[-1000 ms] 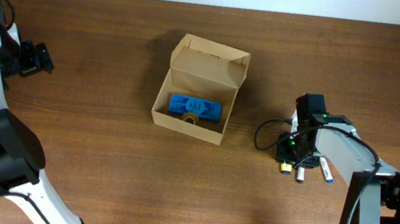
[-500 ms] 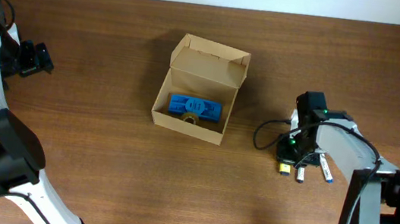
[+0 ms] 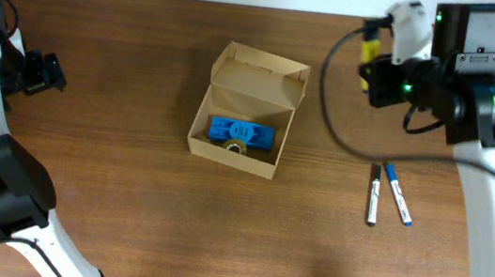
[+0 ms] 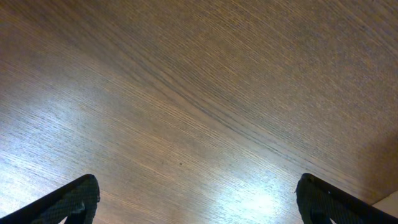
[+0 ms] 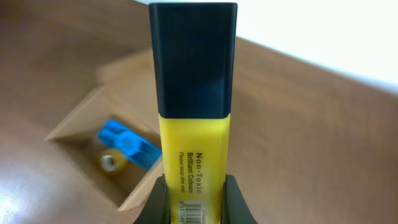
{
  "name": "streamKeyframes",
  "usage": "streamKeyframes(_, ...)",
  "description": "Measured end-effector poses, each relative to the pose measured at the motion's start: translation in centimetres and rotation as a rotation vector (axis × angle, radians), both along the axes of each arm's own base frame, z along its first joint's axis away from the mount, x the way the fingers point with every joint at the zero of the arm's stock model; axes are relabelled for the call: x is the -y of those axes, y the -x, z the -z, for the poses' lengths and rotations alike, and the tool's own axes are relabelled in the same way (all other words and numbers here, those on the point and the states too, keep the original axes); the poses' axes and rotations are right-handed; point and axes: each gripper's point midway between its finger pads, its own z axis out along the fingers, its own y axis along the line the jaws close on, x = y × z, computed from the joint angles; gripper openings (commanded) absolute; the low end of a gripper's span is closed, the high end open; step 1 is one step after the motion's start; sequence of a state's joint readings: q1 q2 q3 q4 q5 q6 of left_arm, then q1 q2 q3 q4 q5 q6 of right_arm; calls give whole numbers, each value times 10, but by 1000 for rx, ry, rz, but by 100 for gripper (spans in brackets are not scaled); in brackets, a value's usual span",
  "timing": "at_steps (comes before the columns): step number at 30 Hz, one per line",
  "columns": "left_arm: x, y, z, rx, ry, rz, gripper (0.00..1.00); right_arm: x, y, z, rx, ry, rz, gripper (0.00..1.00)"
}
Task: Pack container
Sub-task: 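Carry the highlighter into the box and open the right gripper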
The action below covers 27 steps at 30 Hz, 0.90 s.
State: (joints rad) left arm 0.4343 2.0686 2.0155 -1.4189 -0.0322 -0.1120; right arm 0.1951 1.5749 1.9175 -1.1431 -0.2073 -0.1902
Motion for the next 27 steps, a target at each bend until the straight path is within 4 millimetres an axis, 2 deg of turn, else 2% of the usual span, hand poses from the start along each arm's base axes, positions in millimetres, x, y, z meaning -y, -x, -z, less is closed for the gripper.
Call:
streamKeyframes(2,0,0,0,0,0,0,100,-28,13,-5,39,53,-141,4)
streamKeyframes(6,0,0,0,0,0,0,100,-77,30,18,26,168,-383,4)
streamKeyframes(9,0,0,0,0,0,0,100,-108,31,51,-7,275,-520,4)
streamKeyframes(12,0,0,0,0,0,0,100,-130,25,95,-66,379,-610,3)
streamKeyframes(15,0,0,0,0,0,0,100,-144,13,145,-138,470,-668,4)
streamKeyframes(20,0,0,0,0,0,0,100,-144,5,220,-286,563,-719,4)
streamKeyframes(23,0,0,0,0,0,0,100,-144,5,244,-338,575,-737,4)
streamKeyframes(27,0,0,0,0,0,0,100,-148,8,254,-363,562,-753,4)
